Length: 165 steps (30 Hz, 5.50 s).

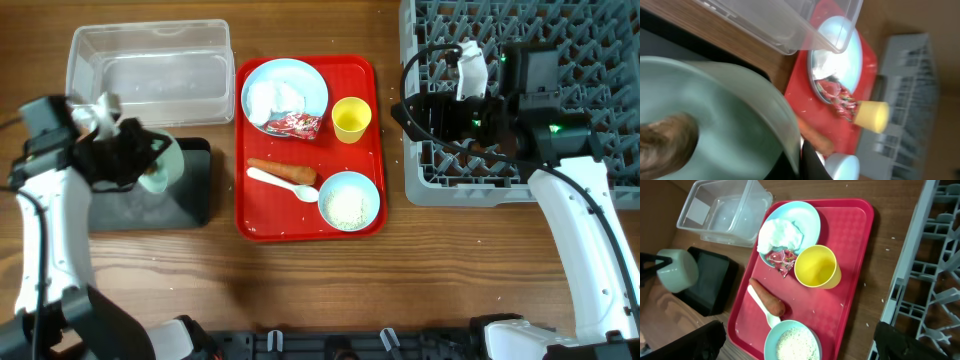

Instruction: Sort waste into correct bins and load items into the dishwasher rack

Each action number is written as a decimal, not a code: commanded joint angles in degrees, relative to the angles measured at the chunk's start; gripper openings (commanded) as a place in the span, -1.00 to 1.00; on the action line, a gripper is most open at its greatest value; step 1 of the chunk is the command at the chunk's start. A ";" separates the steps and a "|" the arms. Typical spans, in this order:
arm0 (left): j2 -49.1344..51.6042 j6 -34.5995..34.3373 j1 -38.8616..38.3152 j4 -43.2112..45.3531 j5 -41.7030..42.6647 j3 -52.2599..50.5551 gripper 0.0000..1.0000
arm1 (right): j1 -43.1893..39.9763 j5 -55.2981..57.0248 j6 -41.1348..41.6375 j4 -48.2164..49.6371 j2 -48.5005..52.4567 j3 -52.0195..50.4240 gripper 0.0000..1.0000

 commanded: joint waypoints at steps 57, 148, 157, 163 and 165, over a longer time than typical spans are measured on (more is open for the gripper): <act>-4.00 -20.28 -23.58 -16.28 -42.27 14.86 0.68 | 36.13 8.07 23.32 2.82 29.99 1.27 0.29; -2.93 -20.35 -23.58 -16.20 -42.05 14.86 1.00 | 8.55 68.24 -12.41 55.89 26.29 2.36 0.57; -2.93 -20.35 -23.58 -16.20 -42.05 14.86 1.00 | -0.98 37.07 8.79 27.34 5.68 7.72 0.68; -2.93 -20.35 -23.58 -16.20 -42.05 14.86 1.00 | -12.31 22.82 17.22 11.45 23.45 27.82 0.70; -2.93 -20.35 -23.58 -16.20 -42.05 14.86 1.00 | -12.66 22.82 19.30 14.51 27.34 27.98 0.54</act>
